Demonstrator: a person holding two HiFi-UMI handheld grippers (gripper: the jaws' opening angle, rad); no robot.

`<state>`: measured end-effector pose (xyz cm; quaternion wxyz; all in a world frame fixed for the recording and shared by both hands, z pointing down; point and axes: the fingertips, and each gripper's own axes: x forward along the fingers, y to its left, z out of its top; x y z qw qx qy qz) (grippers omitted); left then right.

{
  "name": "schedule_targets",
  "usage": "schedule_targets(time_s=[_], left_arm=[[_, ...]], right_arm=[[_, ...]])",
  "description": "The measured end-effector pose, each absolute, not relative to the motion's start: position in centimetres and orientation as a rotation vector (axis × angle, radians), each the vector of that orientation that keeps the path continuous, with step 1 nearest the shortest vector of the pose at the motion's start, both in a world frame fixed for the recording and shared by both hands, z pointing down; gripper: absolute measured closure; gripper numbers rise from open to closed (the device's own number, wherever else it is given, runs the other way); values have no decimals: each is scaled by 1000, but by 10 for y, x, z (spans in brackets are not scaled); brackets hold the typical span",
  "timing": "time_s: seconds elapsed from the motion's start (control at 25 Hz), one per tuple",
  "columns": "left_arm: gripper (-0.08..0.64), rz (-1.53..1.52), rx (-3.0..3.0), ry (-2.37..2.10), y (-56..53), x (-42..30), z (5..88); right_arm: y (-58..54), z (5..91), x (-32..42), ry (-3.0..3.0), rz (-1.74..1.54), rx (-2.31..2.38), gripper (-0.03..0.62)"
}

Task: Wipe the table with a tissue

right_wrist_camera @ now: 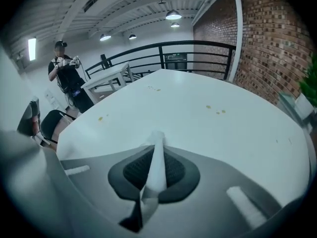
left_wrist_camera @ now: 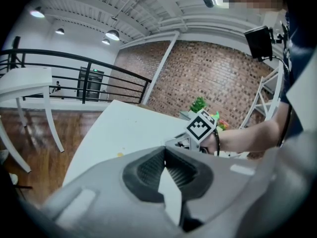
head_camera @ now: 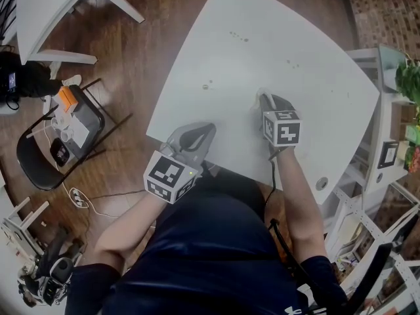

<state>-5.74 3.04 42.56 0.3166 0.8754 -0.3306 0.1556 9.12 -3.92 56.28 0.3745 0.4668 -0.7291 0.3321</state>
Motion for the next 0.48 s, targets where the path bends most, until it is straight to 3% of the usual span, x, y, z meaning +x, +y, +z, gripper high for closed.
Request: schedule_targets(time_s=[0.48], left_arm=[[557, 405, 2316, -868, 30, -57, 424]], right_arm=[[-14, 559, 78, -1896, 719, 1065, 580]])
